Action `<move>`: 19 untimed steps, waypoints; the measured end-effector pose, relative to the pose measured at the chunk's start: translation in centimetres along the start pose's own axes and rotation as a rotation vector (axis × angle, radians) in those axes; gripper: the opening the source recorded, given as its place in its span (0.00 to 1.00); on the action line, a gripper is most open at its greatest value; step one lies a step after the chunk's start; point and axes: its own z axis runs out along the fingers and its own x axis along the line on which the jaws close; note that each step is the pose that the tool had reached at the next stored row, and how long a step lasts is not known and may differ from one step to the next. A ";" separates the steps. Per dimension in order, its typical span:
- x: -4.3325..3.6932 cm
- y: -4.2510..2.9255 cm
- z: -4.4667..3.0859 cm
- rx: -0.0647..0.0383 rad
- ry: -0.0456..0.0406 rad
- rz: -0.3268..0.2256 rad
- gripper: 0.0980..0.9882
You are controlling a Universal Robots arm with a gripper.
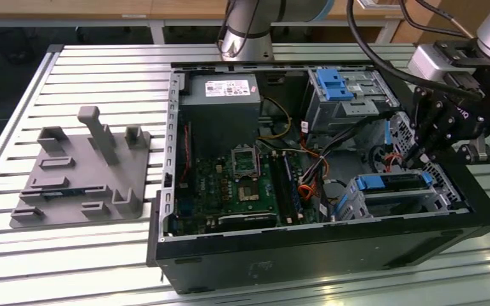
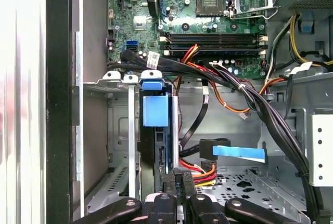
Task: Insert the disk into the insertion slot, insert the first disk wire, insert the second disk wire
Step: 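Insert the first disk wire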
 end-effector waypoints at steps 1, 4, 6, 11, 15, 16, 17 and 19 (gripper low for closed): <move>0.05 0.00 0.05 0.000 0.0000 0.000 0.08; 0.25 -0.01 0.11 0.000 0.0001 0.000 0.08; 0.35 -0.01 0.13 0.000 0.0001 0.000 0.08; 0.53 -0.02 0.18 0.000 0.0001 0.000 0.08; 0.62 -0.02 0.22 0.000 0.0002 0.000 0.08; 0.65 -0.02 0.23 0.000 0.0001 0.000 0.08; 0.68 -0.03 0.24 0.000 0.0001 0.000 0.08; 0.72 -0.03 0.27 0.000 0.0001 0.000 0.08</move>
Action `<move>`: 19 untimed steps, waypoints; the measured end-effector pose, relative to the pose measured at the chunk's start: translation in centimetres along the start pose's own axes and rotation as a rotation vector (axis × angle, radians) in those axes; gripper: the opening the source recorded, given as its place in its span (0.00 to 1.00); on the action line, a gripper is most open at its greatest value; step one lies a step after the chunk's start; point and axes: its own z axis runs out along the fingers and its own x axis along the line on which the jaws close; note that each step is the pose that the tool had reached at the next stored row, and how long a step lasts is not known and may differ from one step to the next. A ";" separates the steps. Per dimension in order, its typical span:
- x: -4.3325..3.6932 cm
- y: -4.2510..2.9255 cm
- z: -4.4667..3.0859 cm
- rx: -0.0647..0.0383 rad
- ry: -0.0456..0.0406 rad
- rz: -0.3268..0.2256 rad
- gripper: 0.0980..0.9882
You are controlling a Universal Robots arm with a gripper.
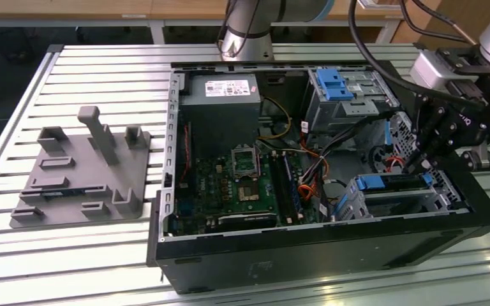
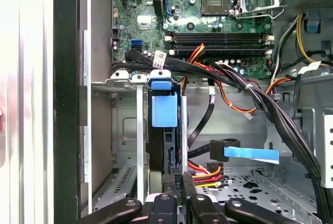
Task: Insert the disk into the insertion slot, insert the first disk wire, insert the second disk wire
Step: 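Insert the first disk wire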
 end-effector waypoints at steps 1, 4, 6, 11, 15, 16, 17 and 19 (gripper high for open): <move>0.02 0.00 0.02 0.000 -0.0001 0.000 0.08; 0.07 -0.01 0.07 0.000 0.0000 0.000 0.08; 0.10 -0.01 0.11 0.000 0.0000 0.000 0.08; 0.19 -0.01 0.21 0.000 0.0001 0.000 0.08; 0.22 -0.02 0.33 0.000 0.0001 0.000 0.08; 0.22 -0.02 0.37 0.000 0.0000 0.000 0.08; 0.22 -0.02 0.41 0.000 0.0001 0.000 0.08; 0.23 -0.02 0.48 0.000 0.0001 0.000 0.08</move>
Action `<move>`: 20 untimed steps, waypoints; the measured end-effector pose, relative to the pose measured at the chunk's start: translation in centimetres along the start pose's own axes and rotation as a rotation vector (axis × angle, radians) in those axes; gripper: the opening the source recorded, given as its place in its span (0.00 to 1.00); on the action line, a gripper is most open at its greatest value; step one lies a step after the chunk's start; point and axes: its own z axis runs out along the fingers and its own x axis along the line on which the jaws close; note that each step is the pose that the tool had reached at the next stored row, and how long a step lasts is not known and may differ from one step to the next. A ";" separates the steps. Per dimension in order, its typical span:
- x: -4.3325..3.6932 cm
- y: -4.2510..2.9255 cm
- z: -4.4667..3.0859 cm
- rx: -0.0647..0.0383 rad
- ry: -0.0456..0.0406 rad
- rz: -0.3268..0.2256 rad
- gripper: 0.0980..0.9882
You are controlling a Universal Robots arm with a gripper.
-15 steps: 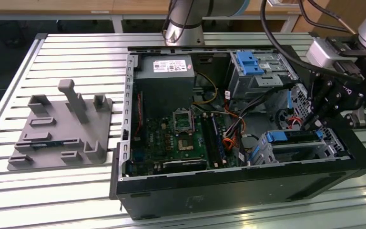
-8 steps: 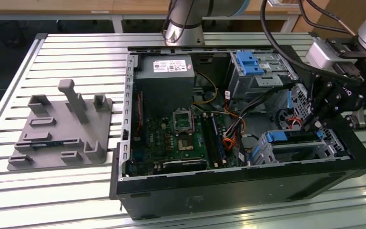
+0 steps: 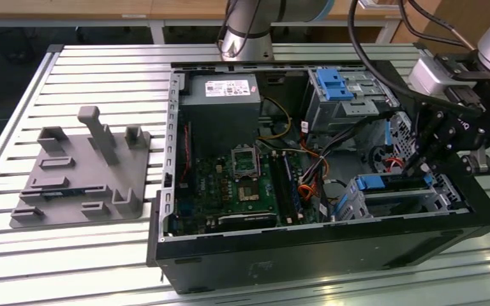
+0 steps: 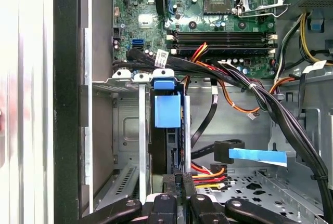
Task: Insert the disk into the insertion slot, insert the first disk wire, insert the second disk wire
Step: 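Insert the first disk wire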
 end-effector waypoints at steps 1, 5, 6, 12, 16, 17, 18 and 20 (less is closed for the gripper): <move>0.00 0.00 0.03 0.000 0.0000 0.000 0.08; 0.00 0.00 0.14 0.000 -0.0001 0.000 0.08; 0.00 0.00 0.16 0.000 -0.0001 0.000 0.08; 0.00 -0.01 0.29 -0.002 0.0000 0.000 0.08; 0.00 -0.01 0.53 -0.002 0.0000 0.000 0.08; 0.00 -0.01 0.59 -0.002 0.0001 0.000 0.08; 0.00 -0.02 0.65 -0.002 0.0001 0.000 0.08; 0.00 -0.02 0.77 -0.002 0.0005 0.000 0.08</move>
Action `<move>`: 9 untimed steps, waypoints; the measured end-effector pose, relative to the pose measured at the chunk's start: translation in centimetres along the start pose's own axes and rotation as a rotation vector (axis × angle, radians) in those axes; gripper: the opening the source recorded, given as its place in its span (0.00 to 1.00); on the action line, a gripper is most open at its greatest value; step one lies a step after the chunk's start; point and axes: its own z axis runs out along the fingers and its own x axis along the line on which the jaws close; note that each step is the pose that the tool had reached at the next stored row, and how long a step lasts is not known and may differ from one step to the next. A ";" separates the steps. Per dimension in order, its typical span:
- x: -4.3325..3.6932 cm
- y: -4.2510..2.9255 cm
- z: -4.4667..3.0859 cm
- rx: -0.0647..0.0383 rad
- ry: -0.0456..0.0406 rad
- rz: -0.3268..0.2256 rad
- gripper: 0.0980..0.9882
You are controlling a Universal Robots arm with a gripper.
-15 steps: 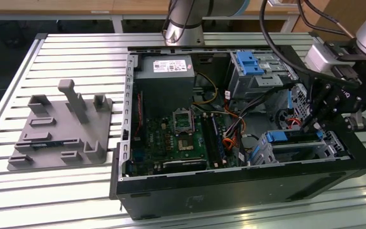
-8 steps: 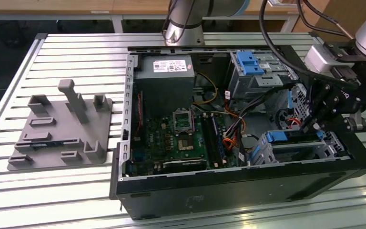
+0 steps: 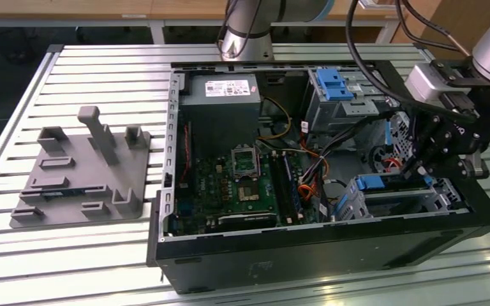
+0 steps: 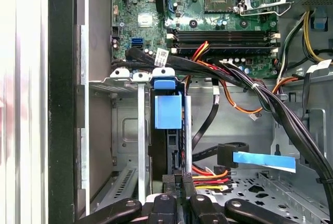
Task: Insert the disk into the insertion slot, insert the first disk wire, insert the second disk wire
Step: 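Insert the first disk wire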
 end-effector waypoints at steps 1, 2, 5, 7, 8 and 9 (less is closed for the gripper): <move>0.00 0.00 0.05 0.000 0.0005 0.000 0.08; 0.01 0.00 0.09 0.000 0.0005 0.000 0.08; 0.00 0.00 0.18 0.000 -0.0011 0.000 0.15; 0.00 0.01 0.12 0.000 -0.0003 0.000 0.22; 0.00 0.02 0.01 0.000 -0.0004 0.000 0.29; -0.01 0.03 -0.22 0.000 -0.0004 0.000 0.29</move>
